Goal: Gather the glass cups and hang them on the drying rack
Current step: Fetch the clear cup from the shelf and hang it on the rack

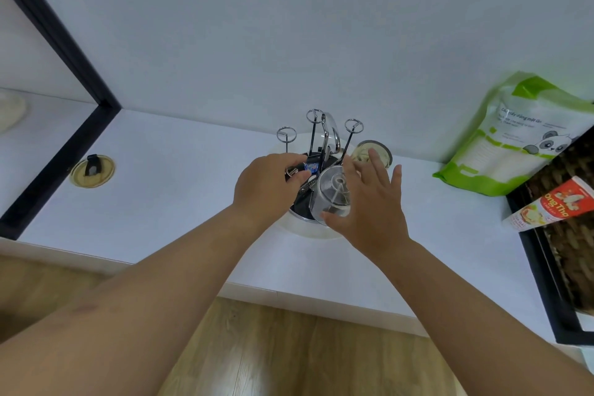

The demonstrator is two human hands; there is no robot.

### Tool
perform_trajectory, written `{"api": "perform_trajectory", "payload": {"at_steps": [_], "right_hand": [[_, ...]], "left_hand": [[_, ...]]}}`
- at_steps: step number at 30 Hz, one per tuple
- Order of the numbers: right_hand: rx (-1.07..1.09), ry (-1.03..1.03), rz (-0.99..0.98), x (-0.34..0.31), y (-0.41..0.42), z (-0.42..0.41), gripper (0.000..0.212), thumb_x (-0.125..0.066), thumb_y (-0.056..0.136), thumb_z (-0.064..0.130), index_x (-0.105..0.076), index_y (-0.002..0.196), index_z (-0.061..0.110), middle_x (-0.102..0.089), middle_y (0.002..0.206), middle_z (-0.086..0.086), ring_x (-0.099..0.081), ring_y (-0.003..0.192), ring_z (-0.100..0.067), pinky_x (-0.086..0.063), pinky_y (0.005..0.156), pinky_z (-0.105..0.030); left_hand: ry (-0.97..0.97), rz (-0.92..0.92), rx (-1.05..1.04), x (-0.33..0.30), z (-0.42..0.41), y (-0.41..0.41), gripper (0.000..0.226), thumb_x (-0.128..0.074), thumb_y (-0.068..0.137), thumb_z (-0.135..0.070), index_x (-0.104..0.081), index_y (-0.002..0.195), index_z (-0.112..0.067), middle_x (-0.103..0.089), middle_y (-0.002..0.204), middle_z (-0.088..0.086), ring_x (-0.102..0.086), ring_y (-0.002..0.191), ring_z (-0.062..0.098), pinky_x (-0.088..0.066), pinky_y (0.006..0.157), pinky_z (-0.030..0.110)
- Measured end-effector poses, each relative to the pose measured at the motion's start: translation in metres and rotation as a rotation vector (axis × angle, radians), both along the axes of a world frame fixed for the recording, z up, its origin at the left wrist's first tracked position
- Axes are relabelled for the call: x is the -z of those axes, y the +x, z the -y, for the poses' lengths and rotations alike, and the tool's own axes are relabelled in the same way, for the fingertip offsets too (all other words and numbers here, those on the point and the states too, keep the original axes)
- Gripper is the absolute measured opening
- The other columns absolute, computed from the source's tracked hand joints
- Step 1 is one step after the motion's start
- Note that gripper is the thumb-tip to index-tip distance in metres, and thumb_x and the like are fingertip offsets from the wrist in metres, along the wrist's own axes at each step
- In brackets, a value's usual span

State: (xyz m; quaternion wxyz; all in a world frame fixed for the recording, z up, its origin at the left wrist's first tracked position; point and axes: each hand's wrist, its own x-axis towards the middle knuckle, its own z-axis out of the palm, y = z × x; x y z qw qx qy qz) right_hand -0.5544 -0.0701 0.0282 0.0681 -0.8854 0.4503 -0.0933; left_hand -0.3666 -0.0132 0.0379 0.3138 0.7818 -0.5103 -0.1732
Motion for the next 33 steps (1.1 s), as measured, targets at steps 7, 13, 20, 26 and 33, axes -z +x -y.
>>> {"api": "perform_trajectory", "payload": {"at_steps": [7,13,20,26,33], "right_hand": [[-0.048,0.006,0.015,-0.001,-0.010,0.004,0.105,-0.080,0.080,0.055,-0.034,0.161,0.007,-0.036,0.161,-0.014,-0.007,0.161,-0.037,-0.009,0.125,-0.067],[-0.037,0.010,0.101,0.002,-0.019,0.005,0.104,-0.079,0.082,0.057,-0.032,0.163,0.011,-0.033,0.166,-0.014,-0.007,0.161,-0.035,-0.009,0.124,-0.064],[-0.021,0.019,0.108,0.004,-0.024,0.007,0.084,-0.076,0.089,0.047,-0.041,0.159,0.016,-0.033,0.169,-0.010,-0.011,0.161,-0.033,-0.012,0.123,-0.065],[-0.032,0.058,0.090,0.004,-0.028,0.012,0.087,-0.072,0.093,0.044,-0.030,0.164,0.019,-0.021,0.174,-0.005,-0.007,0.162,-0.030,-0.008,0.125,-0.063],[-0.032,0.097,0.071,-0.001,-0.027,0.010,0.087,-0.073,0.094,0.040,-0.028,0.165,0.019,-0.018,0.175,-0.006,-0.006,0.162,-0.031,-0.010,0.125,-0.061]], "left_hand": [[-0.036,0.218,0.097,0.000,-0.005,-0.004,0.033,-0.064,0.099,-0.035,-0.072,0.129,-0.023,-0.063,0.132,0.000,-0.052,0.124,0.023,-0.044,0.097,0.037],[-0.098,0.376,0.210,-0.002,-0.007,-0.006,0.029,-0.062,0.100,-0.029,-0.075,0.124,-0.021,-0.059,0.139,0.007,-0.045,0.136,0.030,-0.035,0.108,0.046],[0.016,0.256,0.265,0.001,-0.007,-0.005,0.046,-0.048,0.107,-0.034,-0.050,0.151,-0.024,-0.031,0.167,0.004,-0.014,0.157,0.025,-0.008,0.126,0.044],[0.026,0.228,0.292,0.009,-0.012,-0.006,0.052,-0.040,0.110,-0.025,-0.030,0.160,-0.017,-0.021,0.170,0.003,-0.006,0.158,0.022,-0.010,0.126,0.041],[0.043,0.232,0.311,0.009,-0.012,-0.003,0.051,-0.037,0.110,-0.019,-0.029,0.161,-0.018,-0.019,0.171,0.003,-0.004,0.159,0.023,-0.008,0.126,0.042]]}}
